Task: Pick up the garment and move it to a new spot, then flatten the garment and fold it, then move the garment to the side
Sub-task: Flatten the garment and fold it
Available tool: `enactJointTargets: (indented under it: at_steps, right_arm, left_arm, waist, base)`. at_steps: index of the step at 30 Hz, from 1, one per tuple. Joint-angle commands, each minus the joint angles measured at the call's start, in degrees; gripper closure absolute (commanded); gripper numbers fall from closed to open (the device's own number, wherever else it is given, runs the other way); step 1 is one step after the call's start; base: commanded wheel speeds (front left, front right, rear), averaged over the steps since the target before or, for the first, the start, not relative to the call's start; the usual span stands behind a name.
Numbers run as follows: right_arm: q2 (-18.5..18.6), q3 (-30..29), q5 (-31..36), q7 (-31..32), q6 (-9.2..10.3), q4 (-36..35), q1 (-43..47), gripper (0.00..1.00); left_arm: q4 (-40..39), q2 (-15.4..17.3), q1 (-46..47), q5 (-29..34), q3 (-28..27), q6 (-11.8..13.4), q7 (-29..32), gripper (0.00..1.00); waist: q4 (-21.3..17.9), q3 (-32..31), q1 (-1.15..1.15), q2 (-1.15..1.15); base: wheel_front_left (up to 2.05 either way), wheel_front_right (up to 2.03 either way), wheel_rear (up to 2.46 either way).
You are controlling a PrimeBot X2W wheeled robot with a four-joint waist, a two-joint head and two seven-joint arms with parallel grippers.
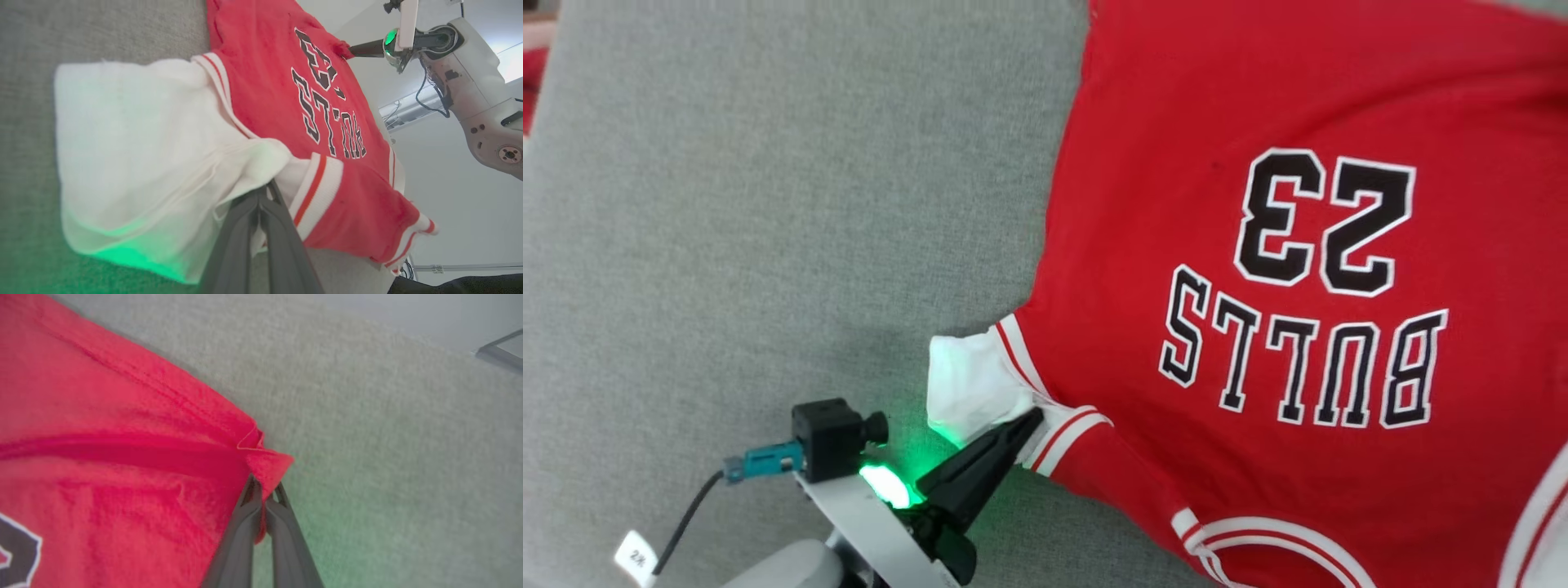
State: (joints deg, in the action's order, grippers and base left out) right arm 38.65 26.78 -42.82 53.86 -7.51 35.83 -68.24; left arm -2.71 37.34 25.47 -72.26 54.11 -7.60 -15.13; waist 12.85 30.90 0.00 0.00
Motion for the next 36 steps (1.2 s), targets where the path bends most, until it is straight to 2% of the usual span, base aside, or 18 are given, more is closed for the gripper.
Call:
enactJointTargets:
  at_steps: [1,3,4,5,12,16,21,26,30,36]
  right_arm:
    - [2.1,0.9,-2.0,0.4,0.05,-2.5,3.5,1.00]
    - [3.4,1.2,-3.1,0.4,0.05,-4.4,5.6,1.00]
    - [6.2,1.3,-5.4,0.3,0.05,-8.3,9.7,1.00]
    - [6.2,1.3,-5.4,0.3,0.05,-8.3,9.7,1.00]
    - [14.5,0.2,-11.4,0.5,0.05,-21.5,27.7,1.00]
    - [17.3,-1.5,-13.9,1.0,0.05,-28.4,38.4,1.00]
    - [18.4,-4.7,-14.5,1.2,0.05,-35.0,50.3,1.00]
    - [16.5,-8.7,-13.1,1.9,0.05,-40.0,61.1,1.00]
    - [13.8,-9.5,-12.2,4.5,0.05,-43.3,68.8,1.00]
    - [7.8,-11.3,-8.6,4.0,0.05,-46.1,72.3,1.00]
  left_arm:
    - [1.1,0.7,-1.3,-0.1,-1.0,0.2,0.0,1.00]
    - [1.0,0.9,-2.0,-0.2,-1.2,0.2,0.0,1.00]
    - [0.9,1.1,-3.2,-0.4,-1.6,0.2,0.0,1.00]
    - [0.9,1.1,-3.2,-0.4,-1.6,0.2,0.0,1.00]
    - [1.1,3.1,-6.6,-0.8,-2.5,0.2,0.0,1.00]
    - [1.2,4.2,-8.3,-1.0,-2.8,0.2,0.0,1.00]
    - [1.1,4.8,-9.6,-1.0,-3.7,0.2,0.0,1.00]
    - [0.9,5.2,-10.5,-0.6,-4.7,0.2,0.0,1.00]
    - [0.8,5.1,-10.9,-0.3,-5.4,0.2,0.0,1.00]
    - [0.7,4.5,-11.3,-0.2,-5.6,0.2,0.0,1.00]
  waist:
    - [-1.6,-4.4,0.00,0.00]
    - [-2.0,-5.3,0.00,0.00]
    - [-2.7,-6.9,0.00,0.00]
    - [-2.7,-6.9,0.00,0.00]
    - [-5.1,-11.4,0.00,0.00]
    - [-6.7,-13.0,0.00,0.00]
    - [-8.2,-14.1,0.00,0.00]
    - [-9.1,-14.3,0.00,0.00]
    - [-9.5,-14.2,0.00,0.00]
    - [-9.7,-14.6,0.00,0.00]
  base:
    - [0.00,0.00,0.00]
    - [0.00,0.00,0.00]
    - [0.00,0.00,0.00]
    - [0.00,0.00,0.00]
    - [0.00,0.00,0.00]
    - [0.00,0.00,0.00]
    - [0.00,0.00,0.00]
    - [0.00,0.00,0.00]
    - [0.00,0.00,0.00]
    - [0.00,0.00,0.00]
